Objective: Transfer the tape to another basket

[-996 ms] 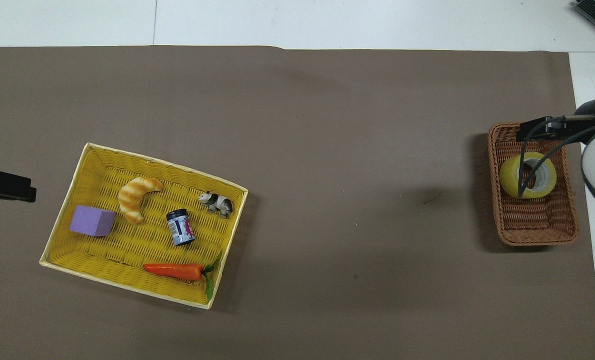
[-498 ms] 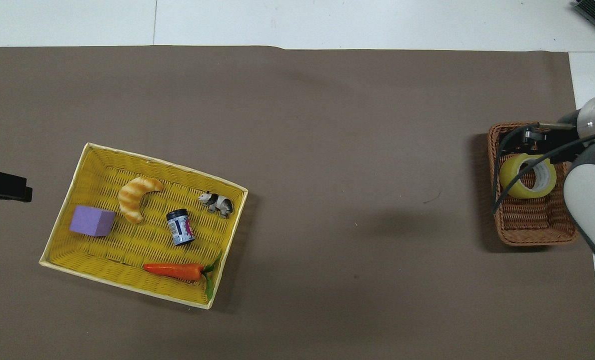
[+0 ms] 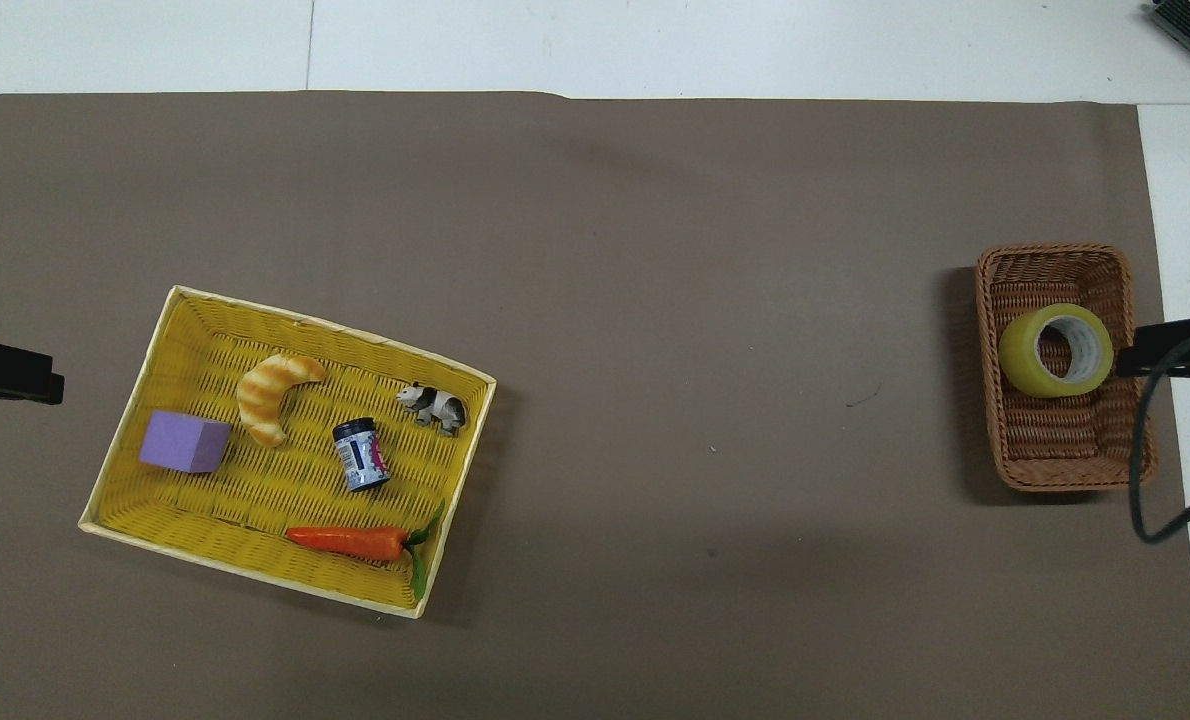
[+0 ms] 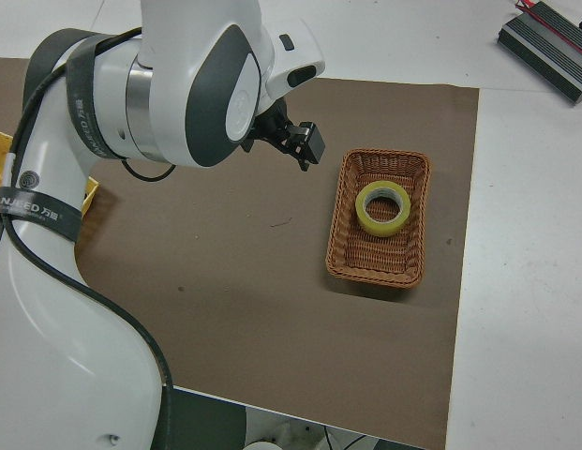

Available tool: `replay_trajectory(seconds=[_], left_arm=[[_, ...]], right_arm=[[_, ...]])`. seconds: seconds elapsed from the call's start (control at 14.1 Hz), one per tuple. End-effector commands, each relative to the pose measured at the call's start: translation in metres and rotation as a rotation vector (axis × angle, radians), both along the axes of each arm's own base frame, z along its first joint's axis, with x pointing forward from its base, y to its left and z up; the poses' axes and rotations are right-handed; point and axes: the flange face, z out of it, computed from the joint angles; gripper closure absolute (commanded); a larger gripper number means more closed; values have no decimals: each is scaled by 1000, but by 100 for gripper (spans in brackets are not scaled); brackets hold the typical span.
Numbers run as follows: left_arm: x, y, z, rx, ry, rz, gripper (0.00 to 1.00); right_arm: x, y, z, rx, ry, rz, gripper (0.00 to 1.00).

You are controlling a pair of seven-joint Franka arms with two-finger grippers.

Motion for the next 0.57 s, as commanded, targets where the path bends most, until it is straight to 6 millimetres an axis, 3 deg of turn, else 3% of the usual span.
replay_trajectory(seconds=[0.0,0.5], left_arm=[[-5,2,6,11,1,9,0],[-5,2,6,11,1,9,0]], right_arm=[[13,-1,14,15,17,6,0],[10,3,11,17,20,21,0]])
